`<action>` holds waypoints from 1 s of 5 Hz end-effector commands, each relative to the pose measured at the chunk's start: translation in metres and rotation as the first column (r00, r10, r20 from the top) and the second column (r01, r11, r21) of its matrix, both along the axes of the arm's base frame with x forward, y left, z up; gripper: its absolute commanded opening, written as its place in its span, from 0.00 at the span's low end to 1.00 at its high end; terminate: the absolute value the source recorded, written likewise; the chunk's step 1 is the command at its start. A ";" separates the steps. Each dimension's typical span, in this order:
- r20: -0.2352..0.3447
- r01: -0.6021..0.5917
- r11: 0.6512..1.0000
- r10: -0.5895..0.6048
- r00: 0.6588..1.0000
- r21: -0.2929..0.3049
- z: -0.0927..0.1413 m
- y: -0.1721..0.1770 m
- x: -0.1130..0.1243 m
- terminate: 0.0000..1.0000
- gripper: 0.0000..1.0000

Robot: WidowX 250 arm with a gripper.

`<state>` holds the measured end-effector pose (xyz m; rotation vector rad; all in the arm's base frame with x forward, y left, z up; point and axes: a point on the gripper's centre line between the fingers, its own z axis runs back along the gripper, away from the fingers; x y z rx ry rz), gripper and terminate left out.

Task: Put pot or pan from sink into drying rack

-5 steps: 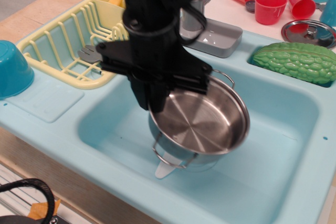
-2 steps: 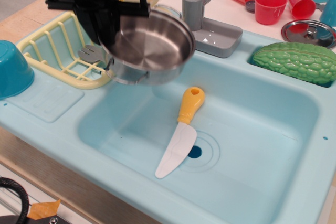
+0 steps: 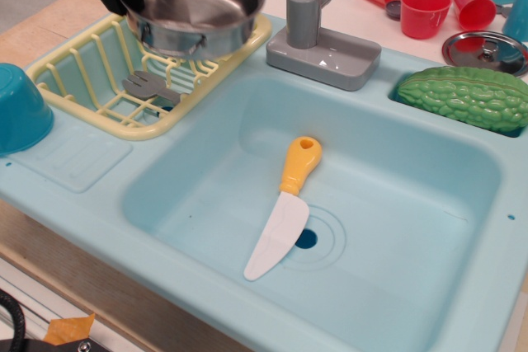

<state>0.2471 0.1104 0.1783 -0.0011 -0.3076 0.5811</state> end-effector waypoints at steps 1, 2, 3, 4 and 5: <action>0.008 -0.057 0.997 0.057 0.998 -0.058 -0.012 0.036 0.008 0.00 0.00; 0.035 -0.075 0.992 0.079 0.996 -0.105 -0.030 0.055 0.008 0.00 0.00; -0.001 -0.080 0.990 0.080 0.997 -0.114 -0.040 0.061 0.004 0.00 0.00; 0.017 -0.050 0.988 0.053 0.998 -0.146 -0.049 0.061 0.000 0.00 1.00; 0.017 -0.050 0.988 0.053 0.998 -0.146 -0.049 0.061 0.000 1.00 1.00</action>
